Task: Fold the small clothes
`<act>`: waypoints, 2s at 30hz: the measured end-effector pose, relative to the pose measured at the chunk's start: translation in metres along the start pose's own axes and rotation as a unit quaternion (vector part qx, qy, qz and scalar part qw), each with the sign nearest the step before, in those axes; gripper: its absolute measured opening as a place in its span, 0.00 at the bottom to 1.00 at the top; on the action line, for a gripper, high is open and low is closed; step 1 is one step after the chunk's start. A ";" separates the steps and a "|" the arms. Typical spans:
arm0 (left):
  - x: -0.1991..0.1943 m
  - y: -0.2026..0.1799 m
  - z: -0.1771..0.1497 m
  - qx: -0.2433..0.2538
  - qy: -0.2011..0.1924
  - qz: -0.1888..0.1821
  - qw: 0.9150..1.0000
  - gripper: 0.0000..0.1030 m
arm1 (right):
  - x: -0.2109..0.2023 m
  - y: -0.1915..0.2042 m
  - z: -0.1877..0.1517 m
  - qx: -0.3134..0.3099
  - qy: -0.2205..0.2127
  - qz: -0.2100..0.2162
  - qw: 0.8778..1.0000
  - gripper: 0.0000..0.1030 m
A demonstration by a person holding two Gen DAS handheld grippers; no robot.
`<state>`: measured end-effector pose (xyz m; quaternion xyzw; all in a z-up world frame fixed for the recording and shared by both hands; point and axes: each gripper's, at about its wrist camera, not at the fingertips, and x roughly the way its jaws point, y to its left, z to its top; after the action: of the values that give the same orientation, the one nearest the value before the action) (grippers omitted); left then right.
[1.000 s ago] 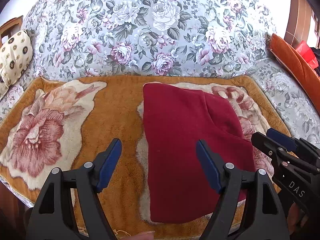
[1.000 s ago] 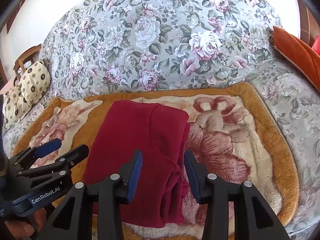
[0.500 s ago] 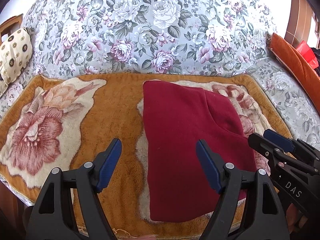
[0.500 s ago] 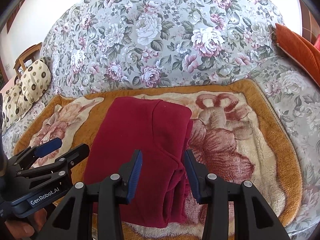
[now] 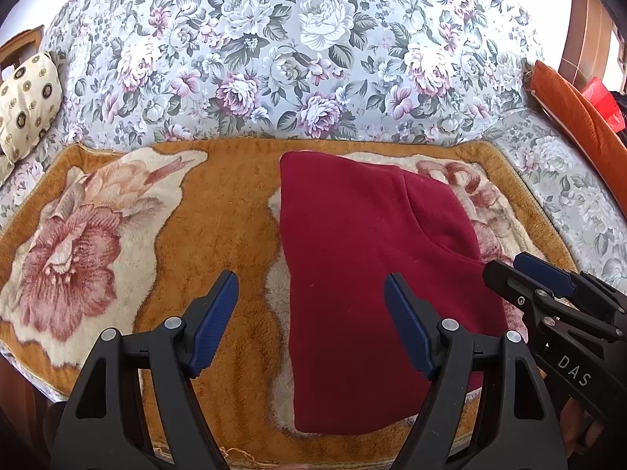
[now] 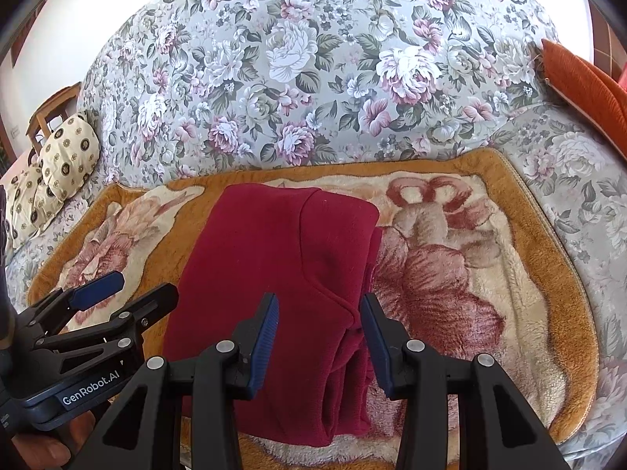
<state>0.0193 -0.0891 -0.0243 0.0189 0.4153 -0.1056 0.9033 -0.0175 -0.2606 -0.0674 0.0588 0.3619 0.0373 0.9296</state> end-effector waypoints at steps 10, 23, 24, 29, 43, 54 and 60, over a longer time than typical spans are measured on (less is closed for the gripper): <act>0.006 0.003 -0.002 -0.006 0.005 0.000 1.000 0.75 | 0.004 -0.001 -0.001 0.004 0.006 0.001 1.000 0.40; 0.009 0.010 0.000 -0.006 0.004 0.012 1.000 0.75 | 0.008 -0.001 -0.001 0.006 0.010 0.004 1.000 0.40; 0.009 0.010 0.000 -0.008 0.005 0.010 1.000 0.75 | 0.008 -0.001 -0.001 0.006 0.010 0.004 1.000 0.40; 0.008 0.010 0.000 -0.006 0.004 0.015 1.000 0.75 | 0.007 0.000 -0.001 0.006 0.010 0.003 1.000 0.40; 0.010 0.015 0.000 -0.009 0.006 0.015 1.000 0.75 | 0.010 -0.001 0.000 0.007 0.011 0.004 1.000 0.40; 0.010 0.016 0.001 -0.010 0.006 0.014 1.000 0.75 | 0.010 -0.001 0.001 0.007 0.011 0.004 1.000 0.40; 0.011 0.020 0.001 -0.012 0.008 0.015 1.000 0.75 | 0.009 -0.003 0.004 0.004 0.008 0.002 1.000 0.40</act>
<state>0.0312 -0.0716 -0.0327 0.0153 0.4232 -0.0875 0.9017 -0.0079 -0.2627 -0.0711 0.0627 0.3691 0.0387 0.9265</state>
